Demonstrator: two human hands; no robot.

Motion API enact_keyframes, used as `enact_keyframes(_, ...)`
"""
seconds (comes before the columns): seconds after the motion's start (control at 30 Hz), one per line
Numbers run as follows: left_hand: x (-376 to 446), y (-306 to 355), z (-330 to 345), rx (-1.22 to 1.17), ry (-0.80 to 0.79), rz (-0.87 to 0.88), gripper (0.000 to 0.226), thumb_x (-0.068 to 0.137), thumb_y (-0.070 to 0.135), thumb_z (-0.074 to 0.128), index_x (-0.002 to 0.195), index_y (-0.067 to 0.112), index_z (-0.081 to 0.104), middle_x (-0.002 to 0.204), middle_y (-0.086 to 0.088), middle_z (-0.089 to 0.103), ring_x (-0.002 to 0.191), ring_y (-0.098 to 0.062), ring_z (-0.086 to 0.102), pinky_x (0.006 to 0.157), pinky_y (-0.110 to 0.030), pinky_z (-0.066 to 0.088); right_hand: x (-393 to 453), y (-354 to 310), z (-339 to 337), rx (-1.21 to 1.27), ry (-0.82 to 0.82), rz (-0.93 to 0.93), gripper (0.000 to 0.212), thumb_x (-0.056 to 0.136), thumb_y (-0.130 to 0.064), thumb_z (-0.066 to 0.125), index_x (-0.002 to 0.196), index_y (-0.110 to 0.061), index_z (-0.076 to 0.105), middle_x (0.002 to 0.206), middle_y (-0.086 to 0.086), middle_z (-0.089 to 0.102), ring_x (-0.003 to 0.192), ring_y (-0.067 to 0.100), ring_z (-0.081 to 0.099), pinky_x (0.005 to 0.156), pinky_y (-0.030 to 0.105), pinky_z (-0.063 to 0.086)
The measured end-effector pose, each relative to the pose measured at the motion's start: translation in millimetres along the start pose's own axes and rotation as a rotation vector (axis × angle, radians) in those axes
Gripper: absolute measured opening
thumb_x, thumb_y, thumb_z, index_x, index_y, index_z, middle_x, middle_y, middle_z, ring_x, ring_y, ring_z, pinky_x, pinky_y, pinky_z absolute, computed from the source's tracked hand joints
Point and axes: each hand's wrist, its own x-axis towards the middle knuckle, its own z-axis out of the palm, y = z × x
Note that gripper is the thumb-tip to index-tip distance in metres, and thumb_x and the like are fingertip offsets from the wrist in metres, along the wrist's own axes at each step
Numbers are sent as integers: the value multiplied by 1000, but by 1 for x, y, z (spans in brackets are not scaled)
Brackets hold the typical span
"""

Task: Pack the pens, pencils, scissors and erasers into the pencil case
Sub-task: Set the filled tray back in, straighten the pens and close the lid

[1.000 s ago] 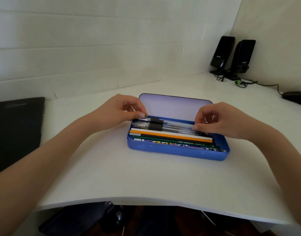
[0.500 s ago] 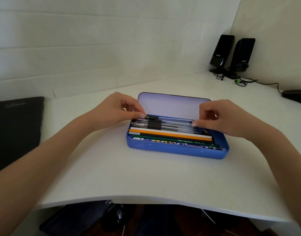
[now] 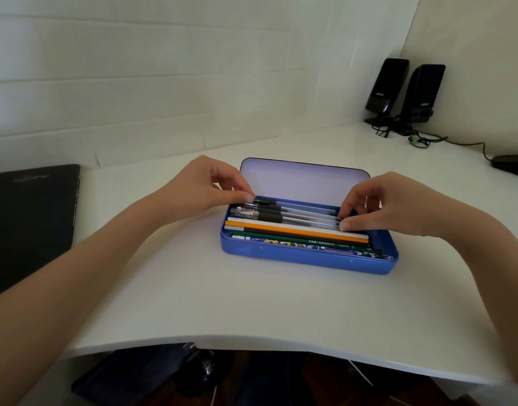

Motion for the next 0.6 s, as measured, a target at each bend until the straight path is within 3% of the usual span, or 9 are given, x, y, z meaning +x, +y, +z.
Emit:
enact_keyframes(0.2, 0, -1, 0, -5, -1, -2, 5, 72, 21, 78, 76, 22, 76, 77, -5, 73, 73, -18, 59, 81, -49, 50, 1, -1, 4, 25, -45, 45, 18, 74, -39, 71, 78, -23, 66, 60, -3, 51, 61, 13, 47, 59, 26, 37)
enact_keyframes(0.4, 1, 0, 0, -4, 5, -11, 4, 74, 18, 77, 74, 22, 75, 76, -4, 73, 70, -10, 59, 80, -44, 50, 0, -1, 2, -18, -38, 70, 19, 74, -44, 71, 72, -25, 67, 53, -9, 49, 49, 5, 42, 50, 15, 32)
enact_keyframes(0.6, 1, -1, 0, 6, 4, -5, 4, 73, 19, 77, 74, 22, 75, 77, -6, 73, 72, -15, 60, 82, -47, 50, 0, -1, 5, -7, -66, 90, 25, 78, -43, 67, 68, -21, 65, 46, -10, 46, 46, 5, 37, 50, 18, 29)
